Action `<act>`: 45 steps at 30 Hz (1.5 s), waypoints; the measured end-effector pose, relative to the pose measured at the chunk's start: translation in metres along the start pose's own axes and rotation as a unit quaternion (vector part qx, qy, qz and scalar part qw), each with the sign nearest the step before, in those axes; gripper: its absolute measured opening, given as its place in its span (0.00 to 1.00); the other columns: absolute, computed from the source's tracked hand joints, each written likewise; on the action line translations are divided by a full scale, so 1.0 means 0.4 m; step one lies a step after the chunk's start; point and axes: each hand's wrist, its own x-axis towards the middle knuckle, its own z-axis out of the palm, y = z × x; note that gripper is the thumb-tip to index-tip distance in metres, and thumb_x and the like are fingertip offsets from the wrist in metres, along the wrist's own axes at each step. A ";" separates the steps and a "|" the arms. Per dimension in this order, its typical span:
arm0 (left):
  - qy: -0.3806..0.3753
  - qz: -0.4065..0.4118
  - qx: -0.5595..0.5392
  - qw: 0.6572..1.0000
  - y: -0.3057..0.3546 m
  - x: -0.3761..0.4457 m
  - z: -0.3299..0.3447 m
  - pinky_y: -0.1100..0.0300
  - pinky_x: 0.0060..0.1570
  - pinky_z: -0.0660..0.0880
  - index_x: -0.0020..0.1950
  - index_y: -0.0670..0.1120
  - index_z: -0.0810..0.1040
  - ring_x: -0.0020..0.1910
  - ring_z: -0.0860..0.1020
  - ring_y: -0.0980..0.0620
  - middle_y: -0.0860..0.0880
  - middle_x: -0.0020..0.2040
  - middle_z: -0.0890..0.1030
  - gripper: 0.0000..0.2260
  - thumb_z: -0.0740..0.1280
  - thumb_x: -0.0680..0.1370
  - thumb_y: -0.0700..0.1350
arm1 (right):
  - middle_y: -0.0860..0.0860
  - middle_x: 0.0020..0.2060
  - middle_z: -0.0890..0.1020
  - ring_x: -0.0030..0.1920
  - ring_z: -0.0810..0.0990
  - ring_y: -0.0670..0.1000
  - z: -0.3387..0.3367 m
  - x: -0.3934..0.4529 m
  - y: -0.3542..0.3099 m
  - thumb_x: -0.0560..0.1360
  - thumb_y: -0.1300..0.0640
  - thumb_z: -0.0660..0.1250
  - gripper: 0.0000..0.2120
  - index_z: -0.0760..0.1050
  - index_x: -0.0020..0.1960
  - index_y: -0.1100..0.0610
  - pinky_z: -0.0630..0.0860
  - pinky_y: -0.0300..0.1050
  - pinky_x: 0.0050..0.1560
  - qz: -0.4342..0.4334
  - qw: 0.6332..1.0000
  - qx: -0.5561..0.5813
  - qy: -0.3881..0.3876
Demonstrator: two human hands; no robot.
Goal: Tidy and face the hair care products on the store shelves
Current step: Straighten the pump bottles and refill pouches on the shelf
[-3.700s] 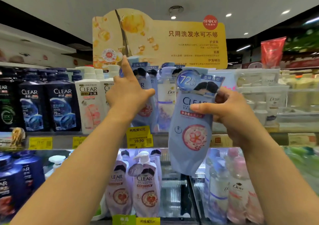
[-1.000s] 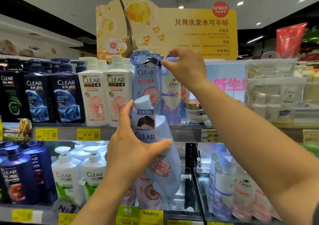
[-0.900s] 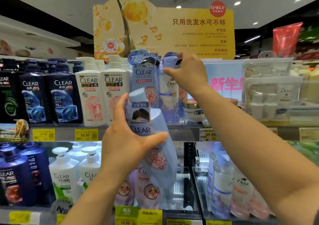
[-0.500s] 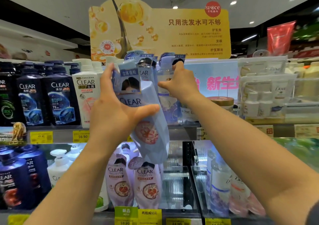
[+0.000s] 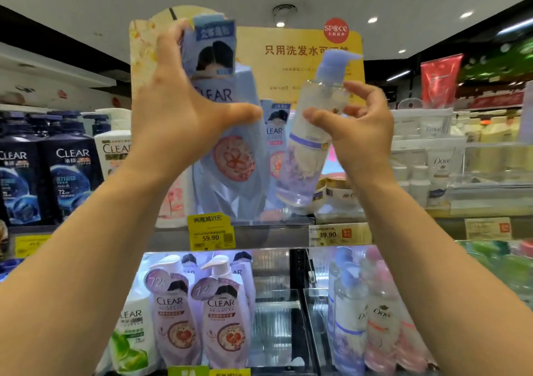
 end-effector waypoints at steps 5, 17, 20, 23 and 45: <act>-0.033 0.010 0.084 0.996 0.018 0.028 0.107 0.49 0.52 0.77 0.77 0.54 0.56 0.60 0.78 0.44 0.50 0.67 0.76 0.50 0.78 0.62 0.64 | 0.54 0.44 0.86 0.39 0.86 0.48 -0.101 -0.028 -0.029 0.65 0.61 0.82 0.31 0.74 0.63 0.56 0.80 0.39 0.35 0.021 0.999 0.032 -0.022; -0.121 -0.051 0.275 0.952 -0.069 0.029 0.285 0.48 0.38 0.71 0.77 0.51 0.52 0.53 0.78 0.34 0.37 0.60 0.76 0.51 0.72 0.64 0.70 | 0.53 0.40 0.83 0.29 0.81 0.41 -0.233 -0.087 -0.037 0.62 0.62 0.80 0.31 0.75 0.62 0.55 0.72 0.30 0.26 0.077 0.988 -0.020 -0.136; -0.115 -0.055 0.291 0.948 -0.080 0.034 0.292 0.47 0.38 0.72 0.77 0.50 0.51 0.51 0.79 0.34 0.36 0.58 0.77 0.51 0.70 0.64 0.71 | 0.52 0.39 0.83 0.28 0.81 0.41 -0.244 -0.080 -0.030 0.64 0.65 0.80 0.29 0.74 0.62 0.57 0.72 0.31 0.25 0.089 0.986 -0.013 -0.139; -0.120 -0.060 0.306 0.942 -0.079 0.032 0.297 0.48 0.36 0.72 0.78 0.48 0.48 0.52 0.79 0.34 0.36 0.56 0.78 0.53 0.70 0.66 0.71 | 0.53 0.39 0.83 0.29 0.81 0.42 -0.248 -0.080 -0.016 0.65 0.64 0.80 0.28 0.75 0.61 0.55 0.72 0.32 0.25 0.101 0.985 -0.019 -0.137; -0.099 -0.048 0.319 0.941 -0.114 -0.069 0.312 0.47 0.38 0.67 0.80 0.44 0.40 0.56 0.77 0.35 0.37 0.68 0.70 0.56 0.65 0.68 0.73 | 0.54 0.47 0.84 0.42 0.87 0.50 -0.197 -0.152 0.102 0.61 0.61 0.84 0.29 0.77 0.58 0.51 0.82 0.40 0.38 0.171 0.972 -0.043 -0.156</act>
